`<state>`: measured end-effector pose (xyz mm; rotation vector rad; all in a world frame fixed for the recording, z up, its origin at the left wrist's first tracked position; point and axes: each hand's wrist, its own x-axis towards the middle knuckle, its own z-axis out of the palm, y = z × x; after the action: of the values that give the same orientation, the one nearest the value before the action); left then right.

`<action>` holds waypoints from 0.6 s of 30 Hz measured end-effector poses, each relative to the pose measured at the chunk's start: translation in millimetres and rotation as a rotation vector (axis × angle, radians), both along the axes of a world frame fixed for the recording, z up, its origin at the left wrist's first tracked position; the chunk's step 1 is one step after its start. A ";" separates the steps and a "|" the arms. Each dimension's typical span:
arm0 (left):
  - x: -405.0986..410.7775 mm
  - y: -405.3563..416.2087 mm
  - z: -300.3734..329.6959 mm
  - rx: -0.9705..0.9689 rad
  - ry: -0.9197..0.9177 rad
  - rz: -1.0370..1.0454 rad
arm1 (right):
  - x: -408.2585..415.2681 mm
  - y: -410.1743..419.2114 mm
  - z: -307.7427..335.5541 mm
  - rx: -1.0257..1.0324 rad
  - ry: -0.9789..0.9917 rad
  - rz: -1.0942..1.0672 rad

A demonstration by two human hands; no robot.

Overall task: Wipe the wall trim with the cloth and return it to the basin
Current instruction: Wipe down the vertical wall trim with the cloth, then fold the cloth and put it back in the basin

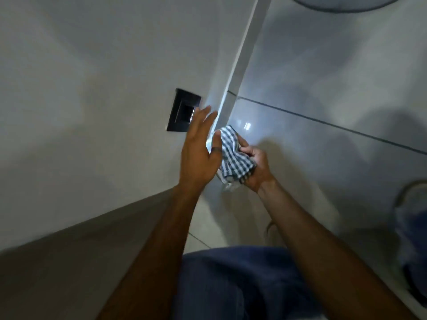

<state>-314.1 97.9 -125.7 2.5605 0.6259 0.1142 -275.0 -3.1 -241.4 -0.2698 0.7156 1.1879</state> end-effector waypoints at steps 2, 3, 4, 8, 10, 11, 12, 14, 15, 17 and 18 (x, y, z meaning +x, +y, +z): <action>7.2 -16.5 21.5 -0.289 0.057 0.262 | 22.7 -22.5 48.4 -0.045 0.007 0.009; 13.0 -21.3 30.8 -0.422 0.126 0.387 | 35.8 -31.9 70.0 -0.055 -0.020 0.041; 20.0 -22.3 40.6 -0.569 0.205 0.500 | 49.8 -39.7 90.2 -0.072 -0.045 0.064; 61.6 -28.2 119.3 -1.067 0.361 0.713 | 117.3 -76.4 186.6 -0.297 -0.157 0.187; 92.2 -34.2 151.8 -1.031 0.342 0.689 | 156.4 -99.3 224.2 -0.379 -0.304 0.330; 110.2 -37.9 165.6 -1.025 0.306 0.674 | 175.9 -111.1 240.4 -0.416 -0.432 0.446; 131.9 -42.0 176.7 -1.044 0.265 0.651 | 195.9 -121.8 257.9 -0.446 -0.575 0.557; 182.7 -50.0 195.7 -1.053 0.214 0.571 | 235.4 -139.1 277.7 -0.553 -0.795 0.601; 209.7 -51.8 198.7 -1.034 0.199 0.534 | 257.9 -143.7 282.0 -0.627 -0.876 0.536; 264.3 -51.5 196.5 -0.954 0.145 0.481 | 307.4 -139.4 283.3 -0.793 -1.050 0.433; 291.1 -50.5 192.9 -0.871 0.112 0.454 | 333.5 -133.8 282.7 -0.889 -1.137 0.414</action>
<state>-23.0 47.3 67.2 1.5722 1.0190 -0.1287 58.5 -136.9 41.3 -1.7385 0.1041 0.8094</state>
